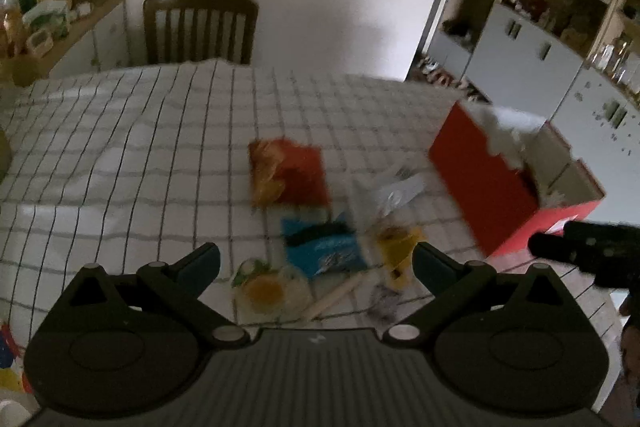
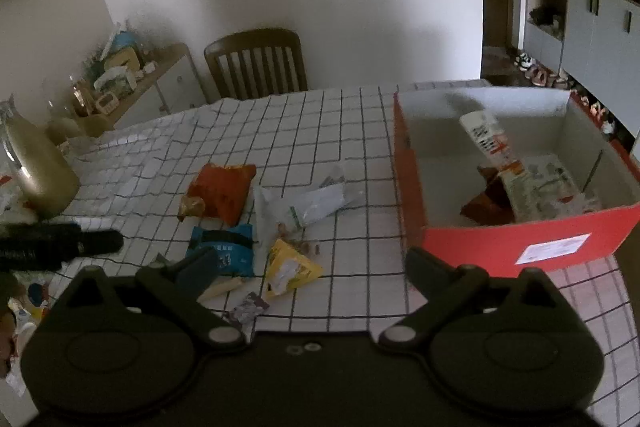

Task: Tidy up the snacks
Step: 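Withdraw both tools from the box back over the snacks on the table, then grasp the yellow packet with the right tool while the left tool approaches the clear bread packet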

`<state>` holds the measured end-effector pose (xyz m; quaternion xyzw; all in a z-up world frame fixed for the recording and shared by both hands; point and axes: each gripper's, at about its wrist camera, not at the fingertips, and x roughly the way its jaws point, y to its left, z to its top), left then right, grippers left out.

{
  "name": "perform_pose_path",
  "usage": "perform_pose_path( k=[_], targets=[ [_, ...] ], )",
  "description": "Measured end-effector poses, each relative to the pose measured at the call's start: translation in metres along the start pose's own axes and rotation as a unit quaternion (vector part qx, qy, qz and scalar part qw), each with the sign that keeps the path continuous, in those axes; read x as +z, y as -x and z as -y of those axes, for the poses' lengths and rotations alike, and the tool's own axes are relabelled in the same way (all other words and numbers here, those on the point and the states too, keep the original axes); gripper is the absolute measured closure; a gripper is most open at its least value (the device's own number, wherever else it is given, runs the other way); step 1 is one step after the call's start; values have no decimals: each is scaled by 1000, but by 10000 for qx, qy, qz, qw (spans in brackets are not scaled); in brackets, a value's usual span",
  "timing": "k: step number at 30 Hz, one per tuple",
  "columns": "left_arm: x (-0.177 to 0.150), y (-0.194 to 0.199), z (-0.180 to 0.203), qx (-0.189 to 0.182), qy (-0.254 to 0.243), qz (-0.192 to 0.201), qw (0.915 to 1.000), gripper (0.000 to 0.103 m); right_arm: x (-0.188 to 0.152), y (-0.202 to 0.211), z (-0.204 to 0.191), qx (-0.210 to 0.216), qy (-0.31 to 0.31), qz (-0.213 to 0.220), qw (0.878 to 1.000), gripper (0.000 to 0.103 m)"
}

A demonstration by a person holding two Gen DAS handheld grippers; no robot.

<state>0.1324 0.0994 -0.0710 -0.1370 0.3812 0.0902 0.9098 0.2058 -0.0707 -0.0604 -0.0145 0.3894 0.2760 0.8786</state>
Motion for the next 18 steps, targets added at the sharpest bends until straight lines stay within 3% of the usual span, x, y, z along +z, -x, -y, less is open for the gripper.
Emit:
perform_pose_path(
  k=[18],
  targets=[
    [-32, -81, -44, 325, 646, -667, 9952, 0, -12, -101, -32, -419, -50, -841, 9956, 24]
  ],
)
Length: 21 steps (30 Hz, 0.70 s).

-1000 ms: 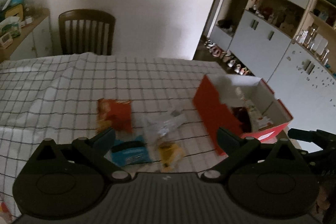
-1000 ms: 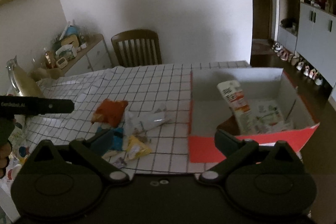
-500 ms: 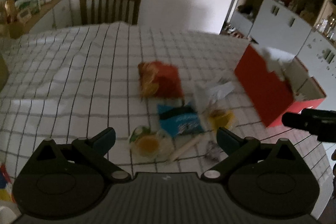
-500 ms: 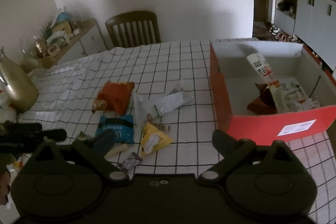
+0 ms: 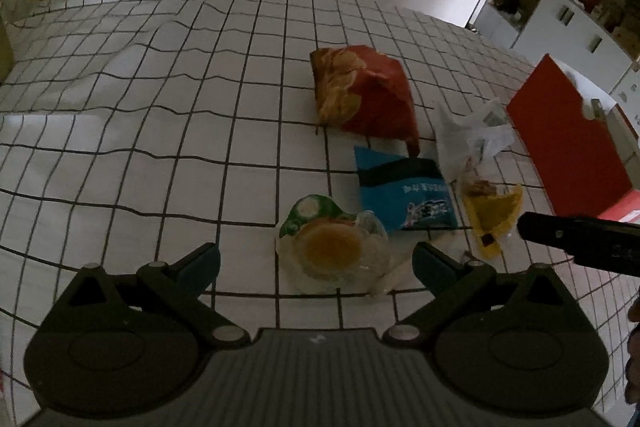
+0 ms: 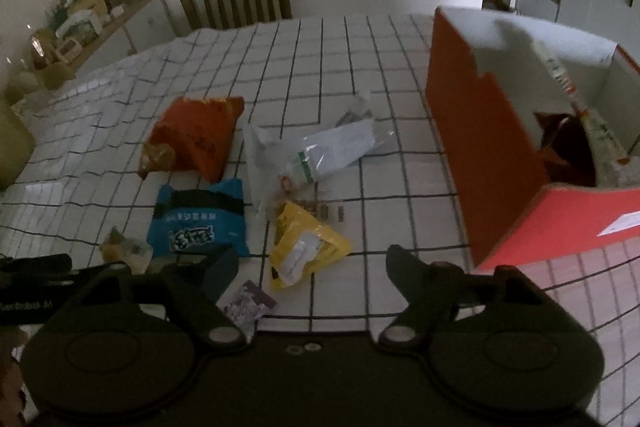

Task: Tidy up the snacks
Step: 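Grasp the yellow packet with the right tool while the left tool approaches the clear bread packet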

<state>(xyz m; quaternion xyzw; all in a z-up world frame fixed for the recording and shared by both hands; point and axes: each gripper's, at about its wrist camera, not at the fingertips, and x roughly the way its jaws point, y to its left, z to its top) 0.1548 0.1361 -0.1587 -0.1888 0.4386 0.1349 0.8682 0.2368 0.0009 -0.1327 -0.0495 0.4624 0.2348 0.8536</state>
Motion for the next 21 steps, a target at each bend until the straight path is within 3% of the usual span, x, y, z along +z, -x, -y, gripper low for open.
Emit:
perform_pose_path(
  k=[8, 21],
  targets=[
    [6, -17, -3, 22, 192, -99, 9998, 1, 6, -34, -1, -132, -320, -351, 9988, 33],
    [6, -22, 4, 100, 88, -94, 9999, 15, 9, -45, -5, -158, -366, -454, 9982, 62]
  ],
)
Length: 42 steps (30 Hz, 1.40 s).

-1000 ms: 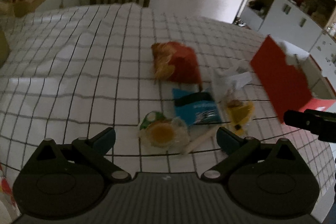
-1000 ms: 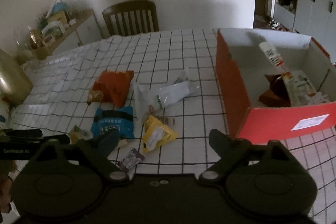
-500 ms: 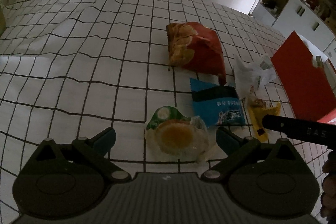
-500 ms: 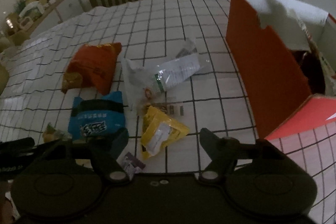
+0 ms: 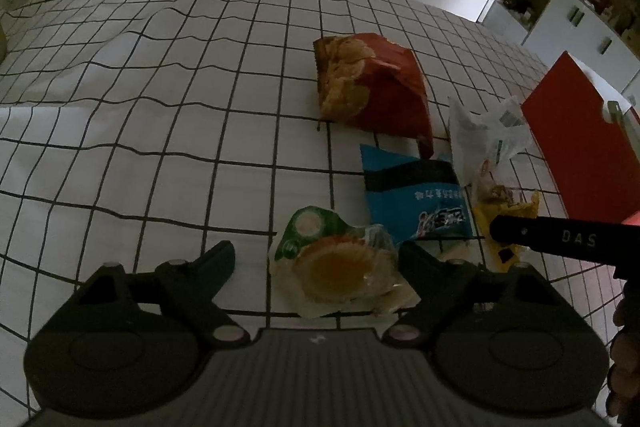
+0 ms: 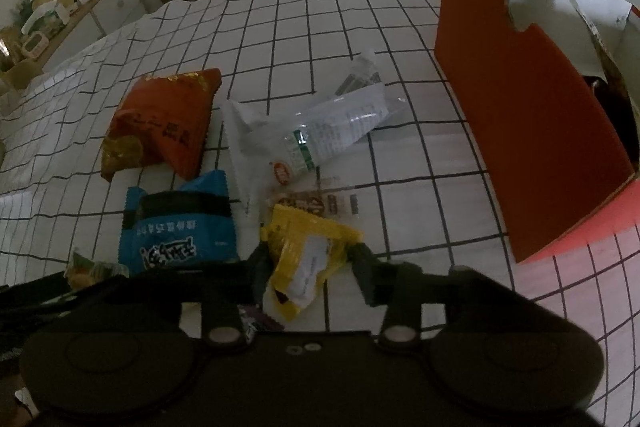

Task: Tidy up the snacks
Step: 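Grasp the yellow packet with the right tool while the left tool approaches the clear bread packet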

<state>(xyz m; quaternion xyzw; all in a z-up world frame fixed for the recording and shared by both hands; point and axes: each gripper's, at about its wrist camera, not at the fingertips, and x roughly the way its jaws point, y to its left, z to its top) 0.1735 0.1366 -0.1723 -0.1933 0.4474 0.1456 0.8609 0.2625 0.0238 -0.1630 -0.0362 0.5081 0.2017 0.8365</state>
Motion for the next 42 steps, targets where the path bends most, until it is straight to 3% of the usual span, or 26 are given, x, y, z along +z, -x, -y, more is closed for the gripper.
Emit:
perform_pose_path(
  k=[3, 5, 15, 31, 42],
  targets=[
    [2, 0, 1, -60, 32, -6, 10000, 24, 0, 1, 1, 9, 2, 24, 10000, 66],
    [2, 1, 3, -132, 28, -20, 9999, 37, 0, 3, 1, 3, 13, 49, 10000, 69],
    [1, 4, 0, -127, 258, -80, 9996, 42, -4, 21, 10, -45, 21, 297, 9995, 77],
    [-13, 28, -1, -218, 552, -324, 9977, 46, -25, 84, 20, 117, 338, 700, 9969, 78],
    [-24, 54, 12, -485, 660, -434, 9957, 47, -38, 125, 39, 209, 442, 878, 9949, 78]
  ],
)
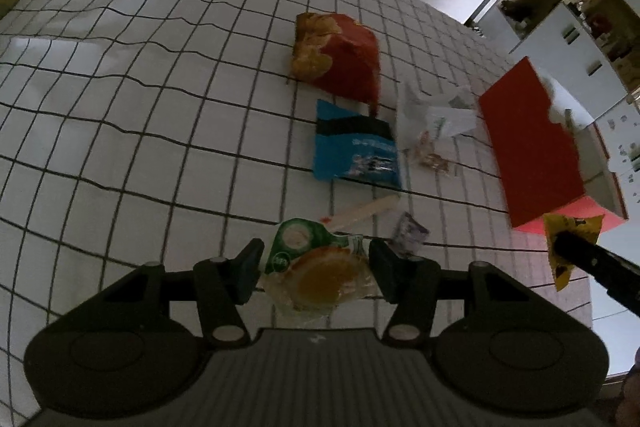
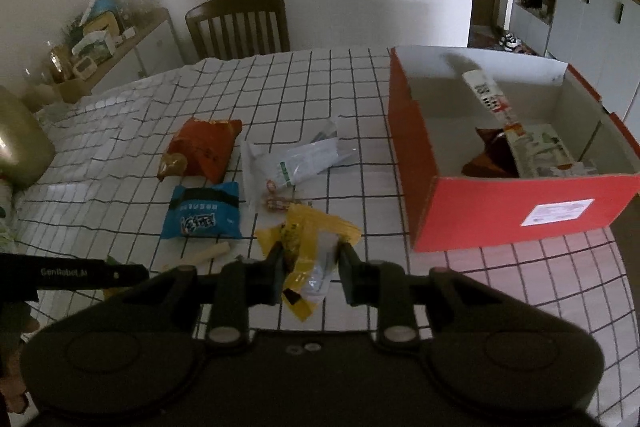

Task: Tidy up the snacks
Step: 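Grasp the yellow packet with the right tool while the left tool approaches the clear bread packet, then grasp the clear bread packet with the left tool while the right tool holds the yellow packet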

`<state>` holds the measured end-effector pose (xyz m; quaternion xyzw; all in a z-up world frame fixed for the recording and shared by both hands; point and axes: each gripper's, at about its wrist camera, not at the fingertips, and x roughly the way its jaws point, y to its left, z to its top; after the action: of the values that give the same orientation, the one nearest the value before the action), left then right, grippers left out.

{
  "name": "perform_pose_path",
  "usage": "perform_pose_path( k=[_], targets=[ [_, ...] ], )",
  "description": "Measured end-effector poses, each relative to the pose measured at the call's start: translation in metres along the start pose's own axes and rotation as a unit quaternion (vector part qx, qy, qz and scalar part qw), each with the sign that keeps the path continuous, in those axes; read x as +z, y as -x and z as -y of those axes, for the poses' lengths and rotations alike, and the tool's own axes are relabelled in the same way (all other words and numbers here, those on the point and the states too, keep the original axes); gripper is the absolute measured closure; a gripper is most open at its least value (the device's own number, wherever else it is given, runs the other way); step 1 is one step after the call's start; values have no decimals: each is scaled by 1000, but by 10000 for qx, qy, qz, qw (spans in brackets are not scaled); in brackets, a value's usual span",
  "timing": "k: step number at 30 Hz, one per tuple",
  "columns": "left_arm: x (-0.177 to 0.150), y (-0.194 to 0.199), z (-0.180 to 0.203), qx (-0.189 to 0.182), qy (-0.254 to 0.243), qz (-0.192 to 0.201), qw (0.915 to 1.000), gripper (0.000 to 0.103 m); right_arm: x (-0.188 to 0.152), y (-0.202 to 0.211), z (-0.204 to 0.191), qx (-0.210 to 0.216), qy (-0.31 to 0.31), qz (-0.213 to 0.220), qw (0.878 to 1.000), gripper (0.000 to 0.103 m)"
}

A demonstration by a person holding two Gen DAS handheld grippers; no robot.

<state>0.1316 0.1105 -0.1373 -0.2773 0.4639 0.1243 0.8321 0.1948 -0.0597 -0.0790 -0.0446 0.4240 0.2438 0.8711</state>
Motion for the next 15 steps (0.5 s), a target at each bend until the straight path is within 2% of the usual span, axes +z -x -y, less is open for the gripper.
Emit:
perform_pose_path(
  k=[13, 15],
  targets=[
    [0, 25, 66, -434, -150, 91, 9989, 47, 5, 43, 39, 53, 24, 274, 9996, 78],
    [1, 26, 78, -486, -179, 97, 9986, 52, 7, 47, 48, 67, 29, 306, 9995, 78]
  ],
)
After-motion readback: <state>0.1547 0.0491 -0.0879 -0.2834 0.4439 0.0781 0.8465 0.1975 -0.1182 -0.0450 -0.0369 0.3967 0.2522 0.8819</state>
